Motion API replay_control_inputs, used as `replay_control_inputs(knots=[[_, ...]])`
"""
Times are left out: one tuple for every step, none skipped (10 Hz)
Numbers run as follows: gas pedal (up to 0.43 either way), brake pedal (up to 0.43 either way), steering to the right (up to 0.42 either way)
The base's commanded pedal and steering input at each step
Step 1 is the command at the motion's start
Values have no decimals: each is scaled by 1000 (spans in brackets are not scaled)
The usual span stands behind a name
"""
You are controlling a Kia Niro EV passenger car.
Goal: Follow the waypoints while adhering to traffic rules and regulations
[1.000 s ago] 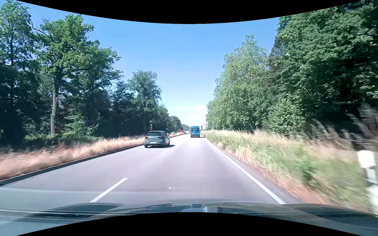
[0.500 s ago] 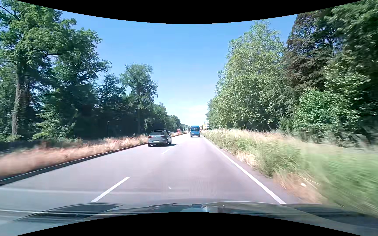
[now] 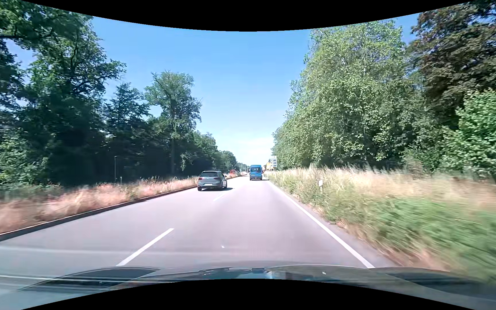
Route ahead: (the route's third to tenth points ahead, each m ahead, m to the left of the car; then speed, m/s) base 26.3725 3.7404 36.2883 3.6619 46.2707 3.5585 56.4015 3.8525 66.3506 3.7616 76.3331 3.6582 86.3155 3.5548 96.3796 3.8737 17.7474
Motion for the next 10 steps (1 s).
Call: replay_control_inputs(knots=[[110,0,-1],[110,0,-1],[110,0,-1],[110,0,-1],[110,0,-1],[110,0,-1],[110,0,-1],[110,0,-1],[110,0,-1],[110,0,-1]])
